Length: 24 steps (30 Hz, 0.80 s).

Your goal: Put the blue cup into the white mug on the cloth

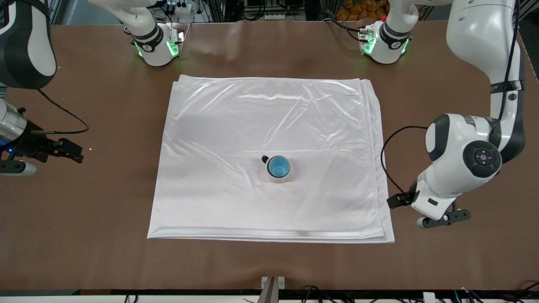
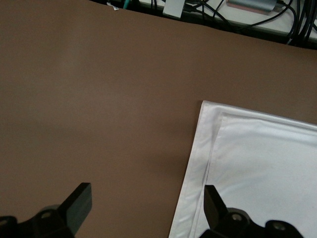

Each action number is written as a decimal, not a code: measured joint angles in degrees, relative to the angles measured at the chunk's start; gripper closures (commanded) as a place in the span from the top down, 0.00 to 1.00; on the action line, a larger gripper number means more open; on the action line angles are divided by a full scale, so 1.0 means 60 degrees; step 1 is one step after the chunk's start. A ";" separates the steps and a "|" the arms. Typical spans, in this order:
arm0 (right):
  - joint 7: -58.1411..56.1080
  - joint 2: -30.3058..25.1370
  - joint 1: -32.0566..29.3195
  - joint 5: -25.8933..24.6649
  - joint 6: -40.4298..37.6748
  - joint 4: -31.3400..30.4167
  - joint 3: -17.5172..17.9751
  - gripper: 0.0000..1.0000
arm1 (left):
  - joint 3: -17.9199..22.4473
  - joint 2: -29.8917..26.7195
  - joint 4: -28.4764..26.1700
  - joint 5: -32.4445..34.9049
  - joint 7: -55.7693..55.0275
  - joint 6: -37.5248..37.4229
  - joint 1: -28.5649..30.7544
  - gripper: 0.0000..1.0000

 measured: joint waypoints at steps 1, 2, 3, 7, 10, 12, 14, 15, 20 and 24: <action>0.0000 -0.0002 0.0000 0.0000 0.0000 0.0000 0.0000 1.00 | -0.0001 -0.0154 -0.0060 -0.0099 0.0203 -0.0076 0.0116 1.00; 0.0000 -0.0007 0.0000 0.0001 0.0000 0.0000 0.0000 1.00 | 0.0001 -0.0313 -0.0116 -0.0182 0.0438 -0.0175 0.0231 1.00; 0.0000 -0.0015 0.0000 0.0001 0.0001 0.0000 0.0000 1.00 | 0.0001 -0.0494 -0.0185 -0.0245 0.0726 -0.0292 0.0339 1.00; 0.0000 -0.0084 0.0000 0.0002 0.0002 0.0000 0.0000 1.00 | 0.0003 -0.1241 -0.0419 -0.0352 0.1495 -0.0824 0.0639 1.00; -0.0001 -0.0161 0.0000 0.0002 0.0003 0.0001 0.0001 1.00 | 0.0002 -0.1789 -0.0532 -0.0355 0.1672 -0.1349 0.0705 1.00; -0.0002 -0.0205 0.0000 0.0003 0.0003 0.0001 0.0001 1.00 | -0.0003 -0.2149 -0.0586 -0.0355 0.1714 -0.1754 0.0705 1.00; -0.0003 -0.0230 0.0000 0.0005 0.0003 0.0001 0.0002 1.00 | -0.0012 -0.2469 -0.0648 -0.0355 0.1732 -0.2111 0.0703 1.00; -0.0003 -0.0235 0.0000 0.0006 0.0003 0.0001 0.0002 1.00 | -0.0014 -0.2630 -0.0693 -0.0355 0.1738 -0.2280 0.0703 1.00; -0.0005 -0.0239 0.0000 0.0011 0.0003 -0.0002 0.0003 1.00 | -0.0015 -0.3436 -0.1080 -0.0328 0.1774 -0.2987 0.0703 1.00; -0.0014 -0.0279 0.0000 0.0021 0.0003 -0.0024 0.0023 1.00 | -0.0016 -0.4057 -0.1400 -0.0094 0.2004 -0.3606 0.0703 1.00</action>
